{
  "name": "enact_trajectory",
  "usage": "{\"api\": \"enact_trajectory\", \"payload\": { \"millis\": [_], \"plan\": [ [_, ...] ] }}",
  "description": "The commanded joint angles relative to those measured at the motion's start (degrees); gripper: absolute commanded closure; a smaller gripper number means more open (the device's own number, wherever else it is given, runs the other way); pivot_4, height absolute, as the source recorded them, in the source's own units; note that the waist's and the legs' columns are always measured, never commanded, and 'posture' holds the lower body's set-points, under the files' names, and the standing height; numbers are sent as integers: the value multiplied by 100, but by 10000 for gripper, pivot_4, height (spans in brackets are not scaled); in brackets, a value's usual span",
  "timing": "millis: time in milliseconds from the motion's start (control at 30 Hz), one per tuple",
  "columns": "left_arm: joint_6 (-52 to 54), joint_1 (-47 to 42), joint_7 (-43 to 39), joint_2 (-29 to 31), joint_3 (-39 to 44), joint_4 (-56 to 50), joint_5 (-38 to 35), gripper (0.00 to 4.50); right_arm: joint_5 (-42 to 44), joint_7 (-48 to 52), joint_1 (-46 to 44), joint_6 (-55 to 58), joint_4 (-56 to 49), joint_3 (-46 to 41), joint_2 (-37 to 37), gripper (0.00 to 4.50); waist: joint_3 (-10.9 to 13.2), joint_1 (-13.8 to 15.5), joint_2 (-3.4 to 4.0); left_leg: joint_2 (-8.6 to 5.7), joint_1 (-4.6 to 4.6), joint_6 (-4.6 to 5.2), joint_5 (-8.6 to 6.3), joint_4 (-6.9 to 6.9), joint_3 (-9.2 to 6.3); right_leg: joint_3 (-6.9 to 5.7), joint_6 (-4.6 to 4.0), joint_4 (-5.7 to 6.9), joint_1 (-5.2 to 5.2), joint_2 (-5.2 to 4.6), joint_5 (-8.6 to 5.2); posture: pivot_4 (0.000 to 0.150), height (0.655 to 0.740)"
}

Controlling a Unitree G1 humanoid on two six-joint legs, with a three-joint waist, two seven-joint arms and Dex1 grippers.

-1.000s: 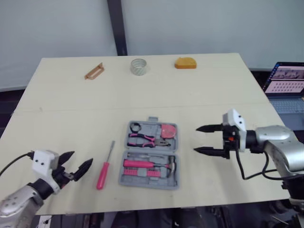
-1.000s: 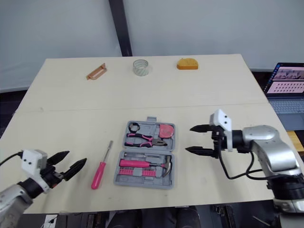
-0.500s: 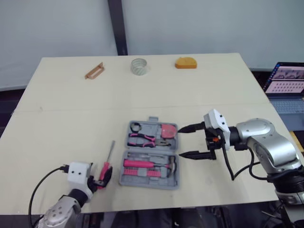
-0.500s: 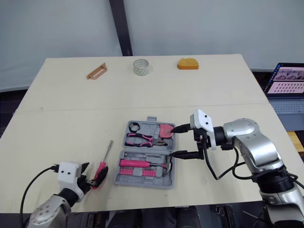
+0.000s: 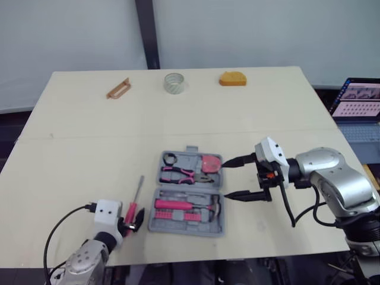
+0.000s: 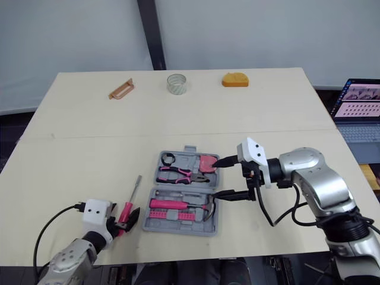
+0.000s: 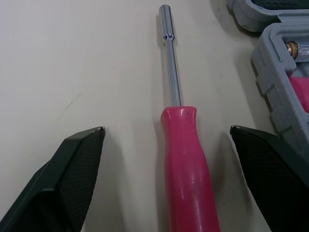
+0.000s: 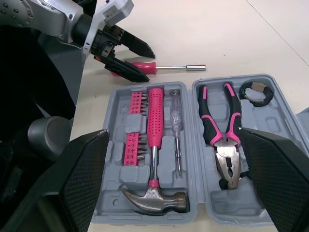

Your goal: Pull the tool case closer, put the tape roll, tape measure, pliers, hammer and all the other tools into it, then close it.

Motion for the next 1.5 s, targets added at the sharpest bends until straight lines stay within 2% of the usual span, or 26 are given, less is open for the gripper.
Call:
{"api": "enact_trajectory", "payload": {
  "millis": [33, 100, 200, 400, 700, 900, 1067, 1233, 1400, 1500],
  "plan": [
    [151, -4, 19, 18, -123, 85, 56, 463, 65, 113, -105, -49, -107, -107, -88, 0, 0, 11, 0, 0, 0, 0, 0, 0, 0, 0, 0, 0, 0, 0, 0, 1500, 7400],
    [193, -17, 22, 29, -141, 106, 74, 463, 52, 108, -116, -57, -88, -101, -84, 0, 0, 29, 0, 0, 1, 0, 0, 0, 0, 0, 0, 1, 0, 0, 0, 1500, 7400],
    [224, -46, -15, 79, -156, 160, 94, 9059, 28, 101, -138, -73, -56, -95, -81, 0, 0, 57, 1, 0, 1, 0, 0, 2, 0, 0, -1, 2, 0, 0, 0, 1500, 7400],
    [187, -87, -50, 139, -161, 306, 127, 38743, 8, 88, -157, -97, -11, -108, -83, 0, -1, 90, 1, 0, 1, 0, 0, 2, 1, 0, -2, 1, 1, 0, 1, 1500, 7400],
    [0, -167, -132, 188, -143, 525, 142, 38549, 61, 24, -115, -54, -92, -169, -57, 0, -5, 99, 8, 0, 3, 0, 0, 4, 1, 1, -3, 3, 1, 0, 2, 1500, 7400],
    [-182, -341, -526, 560, 95, 510, -13, 38549, 230, -38, -71, 42, -241, -301, -51, 0, -10, 101, 20, 0, 4, -1, 1, 4, 1, 0, -4, 5, 2, 0, 2, 1500, 7400],
    [-237, -560, -1479, 1501, 555, 287, -432, 38549, 315, -53, 112, 98, -429, -483, -189, 0, -4, 84, 13, 0, -2, -1, 0, 3, 0, 0, -4, 2, -3, 1, 2, 1500, 7400],
    [-501, -1098, -3148, 2891, 787, 437, -1032, 38549, 263, -36, 414, 50, -590, -558, -411, 0, 0, 86, 12, 0, -5, -1, 0, 2, 1, -1, -6, 1, -6, 1, 1, 1500, 7400],
    [-728, -1977, -4535, 4014, 287, 825, -1144, 38549, 211, 78, 669, -78, -590, -644, -673, 0, 9, 74, 16, 0, -7, -2, -1, -2, 8, -1, -6, 0, -11, 2, 1, 1500, 7400],
    [-693, -2491, -4934, 4262, -169, 932, -1123, 38549, 263, 120, 819, -111, -638, -736, -823, 0, 12, 74, 17, 0, -8, -2, -1, -6, 10, -1, -6, 0, -16, 2, 1, 1500, 7400]
  ]
}}
